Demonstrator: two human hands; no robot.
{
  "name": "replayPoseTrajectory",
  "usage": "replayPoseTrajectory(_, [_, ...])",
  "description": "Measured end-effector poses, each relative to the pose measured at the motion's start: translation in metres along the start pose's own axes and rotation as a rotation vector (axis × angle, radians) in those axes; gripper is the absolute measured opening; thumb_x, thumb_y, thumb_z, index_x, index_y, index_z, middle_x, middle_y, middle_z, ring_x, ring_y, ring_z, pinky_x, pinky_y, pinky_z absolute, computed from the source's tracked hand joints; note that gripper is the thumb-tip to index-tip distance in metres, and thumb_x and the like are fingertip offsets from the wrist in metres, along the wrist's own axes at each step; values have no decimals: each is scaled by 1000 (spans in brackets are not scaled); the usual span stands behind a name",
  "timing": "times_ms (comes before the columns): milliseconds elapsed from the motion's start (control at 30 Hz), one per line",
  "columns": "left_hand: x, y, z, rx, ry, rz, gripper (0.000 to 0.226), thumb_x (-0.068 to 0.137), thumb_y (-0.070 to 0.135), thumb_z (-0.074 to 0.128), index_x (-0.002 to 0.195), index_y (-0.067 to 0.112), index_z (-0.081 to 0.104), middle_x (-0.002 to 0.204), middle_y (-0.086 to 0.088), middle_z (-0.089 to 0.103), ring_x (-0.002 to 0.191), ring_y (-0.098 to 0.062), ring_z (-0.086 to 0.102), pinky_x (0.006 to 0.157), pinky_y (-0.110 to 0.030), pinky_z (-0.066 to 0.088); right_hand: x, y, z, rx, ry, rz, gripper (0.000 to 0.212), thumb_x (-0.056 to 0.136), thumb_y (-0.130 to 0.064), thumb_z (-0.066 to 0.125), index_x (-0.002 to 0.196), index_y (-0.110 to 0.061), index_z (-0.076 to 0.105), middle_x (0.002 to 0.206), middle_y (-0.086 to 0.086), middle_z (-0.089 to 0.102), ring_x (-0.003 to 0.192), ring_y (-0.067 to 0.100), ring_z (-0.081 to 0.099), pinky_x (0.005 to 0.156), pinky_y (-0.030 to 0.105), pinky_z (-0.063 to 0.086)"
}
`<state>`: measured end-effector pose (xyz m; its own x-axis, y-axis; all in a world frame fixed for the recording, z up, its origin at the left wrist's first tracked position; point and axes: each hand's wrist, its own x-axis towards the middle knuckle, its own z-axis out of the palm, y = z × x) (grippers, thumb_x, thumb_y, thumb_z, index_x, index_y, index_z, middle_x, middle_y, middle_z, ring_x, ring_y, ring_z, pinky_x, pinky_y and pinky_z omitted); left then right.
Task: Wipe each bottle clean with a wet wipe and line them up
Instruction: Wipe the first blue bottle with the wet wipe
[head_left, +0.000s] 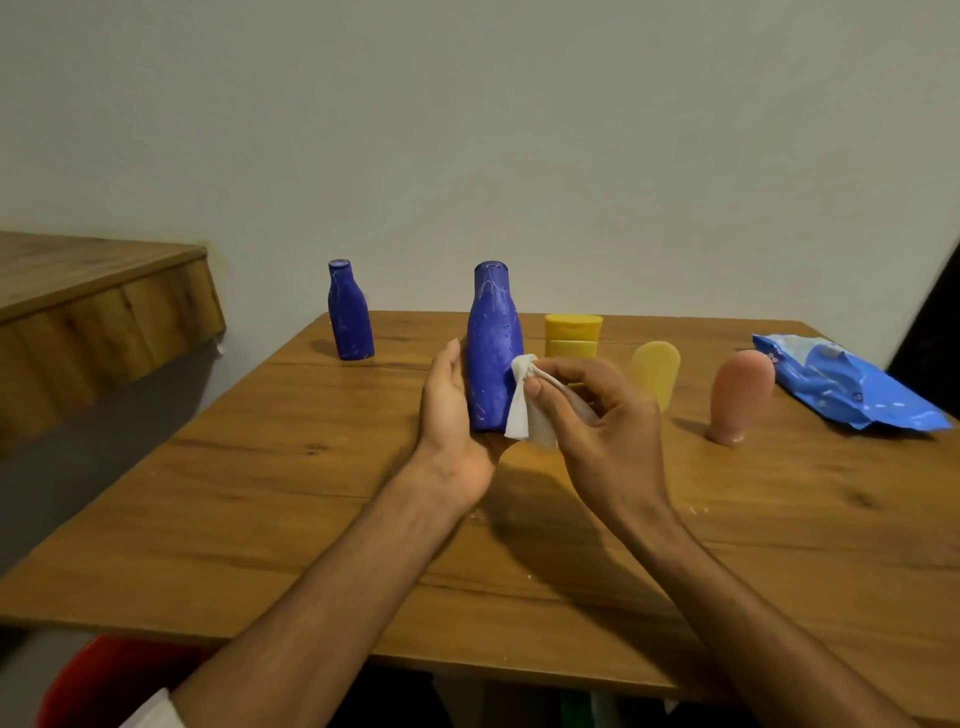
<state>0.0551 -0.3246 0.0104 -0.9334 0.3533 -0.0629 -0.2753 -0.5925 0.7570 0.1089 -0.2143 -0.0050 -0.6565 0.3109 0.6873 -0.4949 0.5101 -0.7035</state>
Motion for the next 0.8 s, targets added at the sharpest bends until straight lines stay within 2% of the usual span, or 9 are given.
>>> replayPoseTrajectory(267, [-3, -8, -2, 40, -11, 18, 37, 98, 41, 46, 116, 14, 64, 85, -5, 70, 74, -18, 66, 75, -35, 52, -10, -1, -10, -156, -93, -128, 24, 88, -21, 68, 111, -16, 68, 103, -5, 65, 96, 4, 61, 77, 24, 55])
replayPoseTrajectory(467, [-8, -8, 2, -85, -80, -74, 45, 95, 41, 50, 124, 7, 59, 90, -12, 64, 77, -21, 62, 76, -35, 50, -17, 1, -11, -256, -158, -248, 25, 88, -24, 67, 109, -12, 69, 104, 0, 64, 92, 9, 61, 71, 31, 56])
replayPoseTrajectory(600, [-8, -11, 2, -114, -94, -107, 44, 94, 41, 51, 120, 6, 60, 85, -11, 63, 73, -19, 61, 69, -30, 52, -21, 2, -9, -365, -215, -368, 32, 87, -34, 53, 107, -14, 67, 100, 4, 63, 87, 17, 61, 64, 37, 56])
replayPoseTrajectory(667, [-8, -13, 2, -122, -105, -118, 43, 94, 42, 51, 116, 6, 60, 82, -10, 64, 71, -18, 61, 66, -29, 53, -22, 2, -10, -401, -215, -415, 29, 88, -33, 53, 104, -14, 68, 96, 4, 63, 83, 19, 61, 62, 38, 54])
replayPoseTrajectory(800, [-7, -18, 0, -117, -86, -111, 50, 94, 47, 49, 121, 6, 60, 85, -11, 66, 73, -19, 63, 69, -30, 55, -22, 4, -10, -452, -196, -493, 25, 89, -31, 56, 100, -14, 71, 90, 4, 62, 77, 20, 58, 59, 38, 51])
